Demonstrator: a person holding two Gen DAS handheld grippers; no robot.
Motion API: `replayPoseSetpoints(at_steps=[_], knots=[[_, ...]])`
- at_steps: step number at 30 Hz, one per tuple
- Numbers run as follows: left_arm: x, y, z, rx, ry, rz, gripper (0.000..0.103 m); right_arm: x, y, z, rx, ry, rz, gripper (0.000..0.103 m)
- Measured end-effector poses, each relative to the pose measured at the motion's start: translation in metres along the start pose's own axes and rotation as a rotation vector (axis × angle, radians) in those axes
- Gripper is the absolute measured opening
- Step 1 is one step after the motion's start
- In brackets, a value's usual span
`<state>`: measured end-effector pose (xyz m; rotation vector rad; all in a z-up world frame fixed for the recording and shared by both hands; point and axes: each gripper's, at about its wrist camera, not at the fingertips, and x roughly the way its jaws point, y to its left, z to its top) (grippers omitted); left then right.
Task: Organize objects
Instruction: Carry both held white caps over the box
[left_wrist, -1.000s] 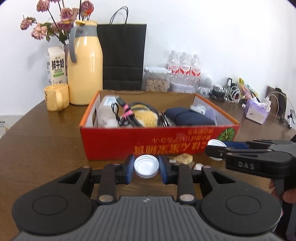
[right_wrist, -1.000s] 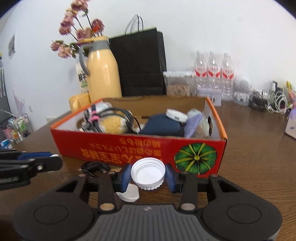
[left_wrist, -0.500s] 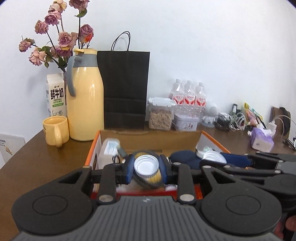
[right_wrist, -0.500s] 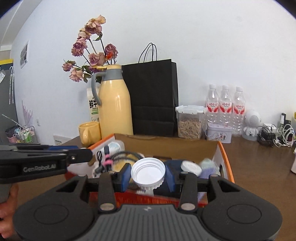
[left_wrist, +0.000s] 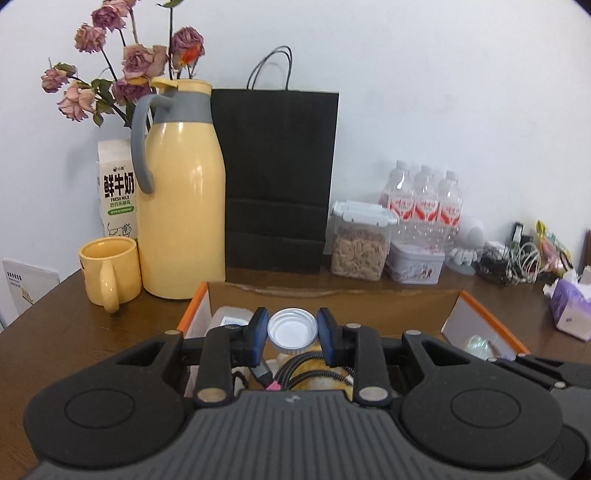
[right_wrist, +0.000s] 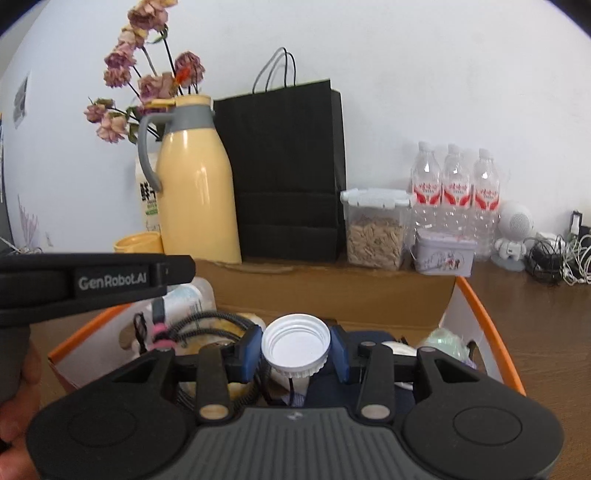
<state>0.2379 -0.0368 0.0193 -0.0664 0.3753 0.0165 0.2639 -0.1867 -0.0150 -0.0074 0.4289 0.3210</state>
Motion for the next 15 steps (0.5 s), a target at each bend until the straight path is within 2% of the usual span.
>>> replayPoseSetpoints(at_steps=[5,7,9,10,11,12,14,15], knots=[[-0.009,-0.003,-0.005,0.034,-0.022,0.003,0.030,-0.005,-0.002,-0.003,0.006,0.010,-0.006,0.039],[-0.015,-0.003,-0.005,0.041,-0.037,0.005,0.037,-0.009,-0.003,-0.004,0.007,0.008,-0.013,0.043],[-0.020,-0.002,-0.006,0.042,-0.055,0.009,0.056,-0.013,-0.004,-0.004,0.012,0.006,-0.018,0.056],[-0.023,-0.002,-0.006,0.042,-0.066,0.015,0.061,-0.015,-0.005,-0.005,0.015,0.000,-0.021,0.067],[-0.026,-0.001,-0.005,0.040,-0.078,0.023,0.076,-0.018,-0.006,-0.005,0.018,-0.007,-0.026,0.079],[-0.029,-0.001,-0.005,0.037,-0.092,0.027,0.087,-0.020,-0.006,-0.004,0.020,-0.015,-0.033,0.086],[-0.034,0.001,-0.004,0.032,-0.113,0.025,0.091,-0.025,-0.007,-0.004,0.022,-0.036,-0.052,0.099],[-0.036,0.002,-0.004,0.028,-0.119,0.025,0.103,-0.027,-0.008,-0.004,0.028,-0.045,-0.054,0.103]])
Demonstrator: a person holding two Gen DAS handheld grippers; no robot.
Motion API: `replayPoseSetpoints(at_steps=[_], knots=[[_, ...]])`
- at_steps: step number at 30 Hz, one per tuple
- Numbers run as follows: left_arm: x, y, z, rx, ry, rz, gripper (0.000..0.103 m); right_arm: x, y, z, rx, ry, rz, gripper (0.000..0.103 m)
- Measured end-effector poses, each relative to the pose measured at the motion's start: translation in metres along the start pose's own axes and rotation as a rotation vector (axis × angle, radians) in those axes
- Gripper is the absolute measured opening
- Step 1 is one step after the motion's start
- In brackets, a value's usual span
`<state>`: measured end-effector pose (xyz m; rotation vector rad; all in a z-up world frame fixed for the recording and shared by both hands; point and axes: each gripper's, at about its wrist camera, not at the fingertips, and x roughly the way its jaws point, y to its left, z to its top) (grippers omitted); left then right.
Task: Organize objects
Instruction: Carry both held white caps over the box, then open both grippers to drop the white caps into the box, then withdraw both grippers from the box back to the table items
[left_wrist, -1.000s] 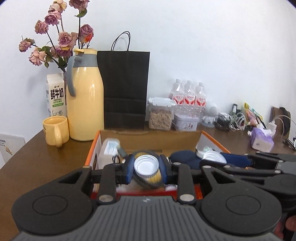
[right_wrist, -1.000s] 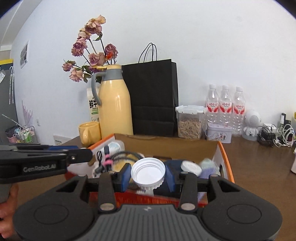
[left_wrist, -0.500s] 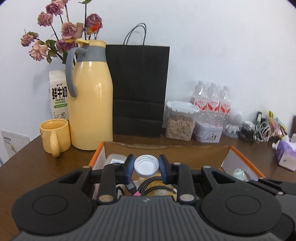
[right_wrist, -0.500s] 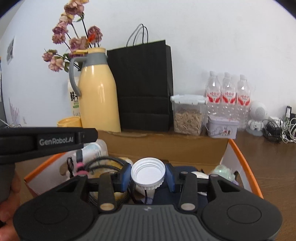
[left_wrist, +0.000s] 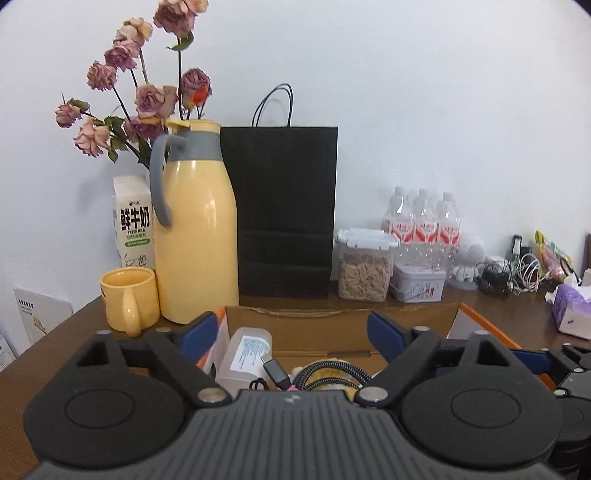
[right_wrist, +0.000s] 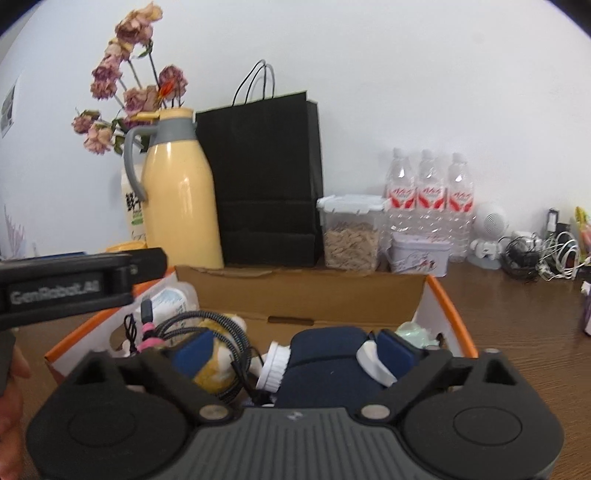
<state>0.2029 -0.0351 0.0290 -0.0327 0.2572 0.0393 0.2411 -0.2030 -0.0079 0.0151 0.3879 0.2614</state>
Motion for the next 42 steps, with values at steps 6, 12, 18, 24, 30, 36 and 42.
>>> replayPoseSetpoints(at_steps=[6,12,18,24,30,36,42], knots=[[-0.004,0.001,0.001,-0.013,-0.017,0.009,0.103,-0.003,-0.003,0.000,0.014,-0.005,-0.002,0.103],[-0.011,0.004,0.003,-0.024,-0.026,-0.001,0.103,-0.009,-0.003,0.000,0.013,-0.018,-0.004,0.103],[-0.038,0.009,0.006,-0.027,-0.070,-0.027,0.103,-0.034,-0.002,0.000,0.003,-0.043,0.011,0.103],[-0.065,0.014,0.006,-0.015,-0.066,-0.058,0.103,-0.067,0.000,-0.001,-0.027,-0.047,0.021,0.103],[-0.079,0.021,-0.007,0.005,-0.017,-0.071,0.103,-0.086,0.001,-0.013,-0.060,-0.005,0.014,0.103],[-0.083,0.031,-0.030,0.030,0.073,-0.059,0.103,-0.094,-0.002,-0.034,-0.084,0.076,0.013,0.103],[-0.083,0.040,-0.051,0.046,0.156,-0.045,0.103,-0.088,-0.007,-0.057,-0.084,0.183,0.011,0.103]])
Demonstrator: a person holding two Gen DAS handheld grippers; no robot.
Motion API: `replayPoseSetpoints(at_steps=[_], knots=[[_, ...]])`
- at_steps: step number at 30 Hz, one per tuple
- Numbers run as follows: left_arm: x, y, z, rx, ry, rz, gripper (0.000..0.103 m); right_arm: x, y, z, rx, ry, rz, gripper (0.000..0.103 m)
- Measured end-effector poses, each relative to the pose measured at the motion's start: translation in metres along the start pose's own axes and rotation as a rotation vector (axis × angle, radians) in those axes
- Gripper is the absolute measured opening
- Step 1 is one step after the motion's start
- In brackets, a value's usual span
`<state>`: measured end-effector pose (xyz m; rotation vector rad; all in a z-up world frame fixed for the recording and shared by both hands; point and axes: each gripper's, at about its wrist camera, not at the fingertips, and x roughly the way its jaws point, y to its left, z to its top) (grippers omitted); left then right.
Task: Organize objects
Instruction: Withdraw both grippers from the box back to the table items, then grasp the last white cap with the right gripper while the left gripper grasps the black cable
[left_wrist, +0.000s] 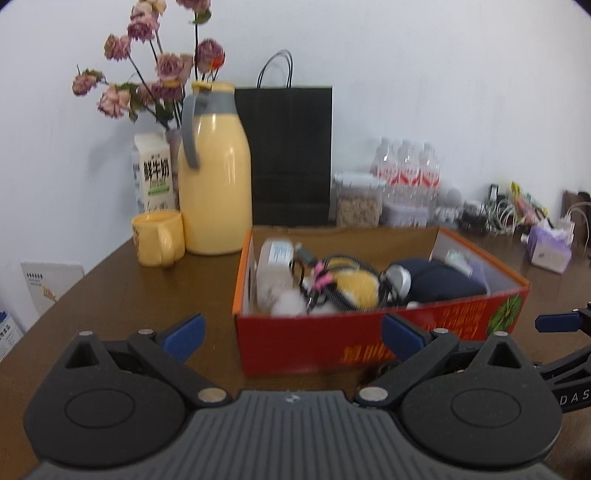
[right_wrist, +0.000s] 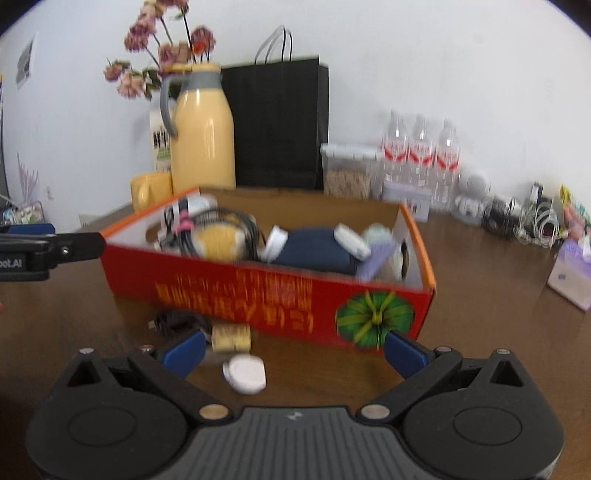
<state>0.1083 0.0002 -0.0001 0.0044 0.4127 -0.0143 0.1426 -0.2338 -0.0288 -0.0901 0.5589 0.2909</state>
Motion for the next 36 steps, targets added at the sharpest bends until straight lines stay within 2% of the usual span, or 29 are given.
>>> replayPoseSetpoints(at_steps=[5,15,19,27,30,32,33,36], knots=[[0.004,0.003,-0.010,-0.004,0.044,-0.010,0.103,0.011,-0.001,-0.009,0.003,0.064,0.004,0.103],[0.019,0.007,-0.025,-0.042,0.098,-0.026,0.103,0.020,-0.002,-0.014,0.027,0.079,0.003,0.103],[0.021,0.009,-0.027,-0.054,0.105,-0.026,0.103,0.024,-0.003,-0.014,0.049,0.079,0.021,0.092],[0.022,0.012,-0.028,-0.069,0.107,-0.034,0.103,0.031,0.004,-0.011,0.056,0.086,0.069,0.064],[0.022,0.012,-0.028,-0.071,0.107,-0.035,0.103,0.031,0.007,-0.011,0.050,0.081,0.083,0.049],[0.022,0.011,-0.028,-0.072,0.106,-0.033,0.103,0.031,0.009,-0.011,0.038,0.077,0.088,0.031],[0.022,0.011,-0.028,-0.071,0.105,-0.032,0.103,0.031,0.010,-0.011,0.035,0.076,0.091,0.027],[0.022,0.011,-0.028,-0.070,0.106,-0.029,0.103,0.030,0.010,-0.011,0.035,0.076,0.096,0.026]])
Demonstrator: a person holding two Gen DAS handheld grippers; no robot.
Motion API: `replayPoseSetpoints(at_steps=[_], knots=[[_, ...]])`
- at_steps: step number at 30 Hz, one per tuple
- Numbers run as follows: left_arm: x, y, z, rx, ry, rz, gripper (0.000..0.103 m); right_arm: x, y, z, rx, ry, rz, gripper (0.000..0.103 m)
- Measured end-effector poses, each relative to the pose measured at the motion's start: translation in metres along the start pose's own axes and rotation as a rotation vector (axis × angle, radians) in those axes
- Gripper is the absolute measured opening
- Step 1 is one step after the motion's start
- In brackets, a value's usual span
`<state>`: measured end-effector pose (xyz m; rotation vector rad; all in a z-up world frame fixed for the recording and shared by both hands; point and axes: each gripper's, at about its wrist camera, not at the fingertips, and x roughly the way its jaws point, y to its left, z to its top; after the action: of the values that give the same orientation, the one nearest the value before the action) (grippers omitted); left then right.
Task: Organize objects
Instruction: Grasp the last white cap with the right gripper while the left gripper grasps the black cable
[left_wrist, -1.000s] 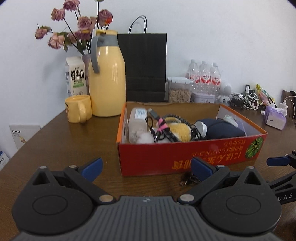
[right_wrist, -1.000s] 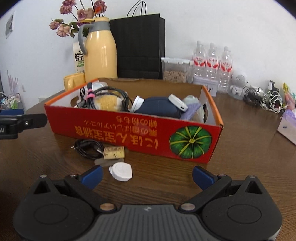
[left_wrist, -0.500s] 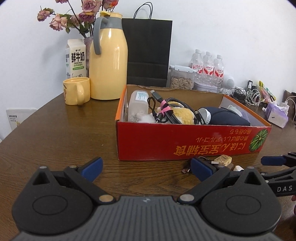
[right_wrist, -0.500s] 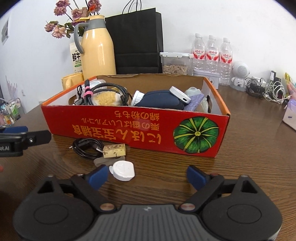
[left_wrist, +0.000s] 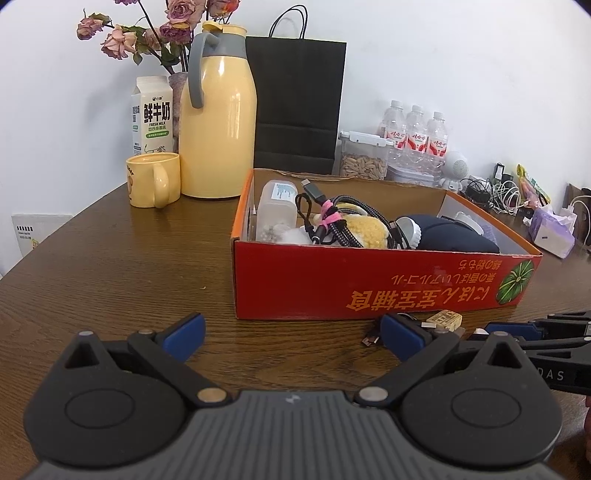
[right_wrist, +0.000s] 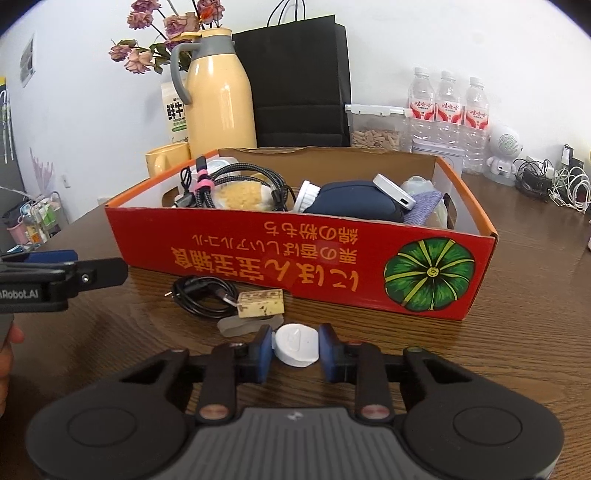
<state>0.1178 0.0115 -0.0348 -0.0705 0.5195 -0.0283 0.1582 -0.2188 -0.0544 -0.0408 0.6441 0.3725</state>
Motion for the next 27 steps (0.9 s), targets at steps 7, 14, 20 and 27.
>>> replayPoseSetpoints(at_steps=[7,14,20,27], knots=[[0.001,-0.001,-0.001,0.000,0.003,0.011,0.103,-0.002,0.000,-0.001,0.002,-0.008,0.004,0.026],[0.002,-0.002,-0.001,0.007,0.004,0.023,0.103,-0.008,-0.002,-0.002,0.013,-0.055,-0.013,0.026],[0.004,-0.006,0.002,0.003,0.009,0.025,0.103,-0.014,-0.004,-0.002,0.022,-0.094,-0.050,0.026],[0.009,-0.028,0.007,0.021,0.036,0.001,0.103,-0.020,-0.010,-0.002,0.041,-0.127,-0.097,0.026]])
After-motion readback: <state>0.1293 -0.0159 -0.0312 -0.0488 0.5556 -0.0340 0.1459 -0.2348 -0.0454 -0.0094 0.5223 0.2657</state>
